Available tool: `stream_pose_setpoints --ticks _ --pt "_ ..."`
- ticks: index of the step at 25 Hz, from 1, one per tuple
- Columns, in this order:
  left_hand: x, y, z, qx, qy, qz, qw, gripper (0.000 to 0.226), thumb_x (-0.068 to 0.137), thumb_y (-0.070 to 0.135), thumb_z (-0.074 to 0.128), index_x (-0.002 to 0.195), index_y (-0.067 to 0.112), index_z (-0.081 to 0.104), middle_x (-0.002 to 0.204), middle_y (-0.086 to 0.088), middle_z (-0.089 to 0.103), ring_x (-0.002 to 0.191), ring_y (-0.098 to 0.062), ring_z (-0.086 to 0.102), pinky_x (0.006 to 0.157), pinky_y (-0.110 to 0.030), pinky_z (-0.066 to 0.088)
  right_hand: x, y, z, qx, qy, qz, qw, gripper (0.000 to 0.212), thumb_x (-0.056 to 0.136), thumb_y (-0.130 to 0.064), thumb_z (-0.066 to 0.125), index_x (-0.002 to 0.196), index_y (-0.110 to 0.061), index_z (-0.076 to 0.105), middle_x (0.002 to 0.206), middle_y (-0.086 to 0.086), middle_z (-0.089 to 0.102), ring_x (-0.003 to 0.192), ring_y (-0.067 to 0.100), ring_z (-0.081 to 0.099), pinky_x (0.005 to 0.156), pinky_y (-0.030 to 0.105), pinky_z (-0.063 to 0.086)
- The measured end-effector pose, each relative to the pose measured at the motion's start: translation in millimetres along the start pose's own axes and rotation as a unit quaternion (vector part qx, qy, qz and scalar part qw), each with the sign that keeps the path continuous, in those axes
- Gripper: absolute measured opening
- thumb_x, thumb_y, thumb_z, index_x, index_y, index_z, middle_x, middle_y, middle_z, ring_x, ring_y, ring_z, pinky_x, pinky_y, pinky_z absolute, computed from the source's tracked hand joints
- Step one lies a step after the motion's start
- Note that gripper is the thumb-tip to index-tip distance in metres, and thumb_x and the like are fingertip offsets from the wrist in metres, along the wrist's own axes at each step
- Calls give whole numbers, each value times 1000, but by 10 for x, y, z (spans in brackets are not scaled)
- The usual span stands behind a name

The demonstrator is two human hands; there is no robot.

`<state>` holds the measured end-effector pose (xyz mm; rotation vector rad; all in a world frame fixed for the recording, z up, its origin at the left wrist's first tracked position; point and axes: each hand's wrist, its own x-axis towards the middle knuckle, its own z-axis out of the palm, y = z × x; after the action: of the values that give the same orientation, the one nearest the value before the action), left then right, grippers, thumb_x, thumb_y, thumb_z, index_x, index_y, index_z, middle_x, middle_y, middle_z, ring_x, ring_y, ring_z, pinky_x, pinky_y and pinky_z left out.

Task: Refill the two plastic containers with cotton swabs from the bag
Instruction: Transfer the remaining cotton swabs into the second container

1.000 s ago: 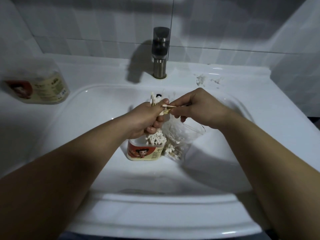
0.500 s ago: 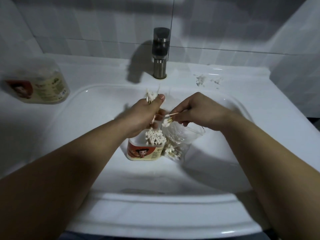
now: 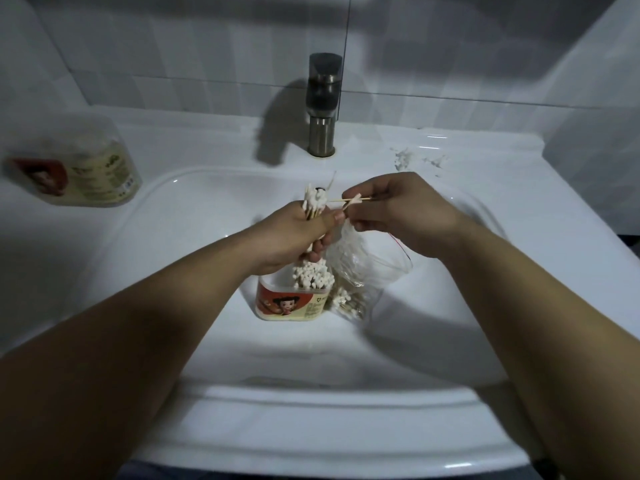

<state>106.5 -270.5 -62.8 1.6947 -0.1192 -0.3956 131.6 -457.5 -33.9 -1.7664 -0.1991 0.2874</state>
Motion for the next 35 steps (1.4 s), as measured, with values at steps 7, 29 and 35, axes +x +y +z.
stream_pose_setpoints --ticks 7,29,35 --pt "0 -10 -5 34 -8 2 999 32 109 28 46 81 16 54 61 5 50 50 -6 43 48 -19 39 22 41 25 43 -22 -8 999 13 87 10 68 99 9 73 79 14 71 68 22 64 75 28 60" --pt "2 -40 13 64 49 -24 996 33 105 34 55 99 6 71 74 -4 75 50 -11 57 47 -22 45 9 23 1 -254 13 -8 967 24 90 0 61 93 -16 79 42 -17 57 36 0 47 41 10 35" --pt "19 -69 2 61 21 -45 997 27 105 33 54 92 15 68 62 3 57 55 -14 50 51 -27 40 75 141 25 -158 59 -44 985 47 85 -2 71 130 -16 65 85 1 78 74 18 76 85 40 61"
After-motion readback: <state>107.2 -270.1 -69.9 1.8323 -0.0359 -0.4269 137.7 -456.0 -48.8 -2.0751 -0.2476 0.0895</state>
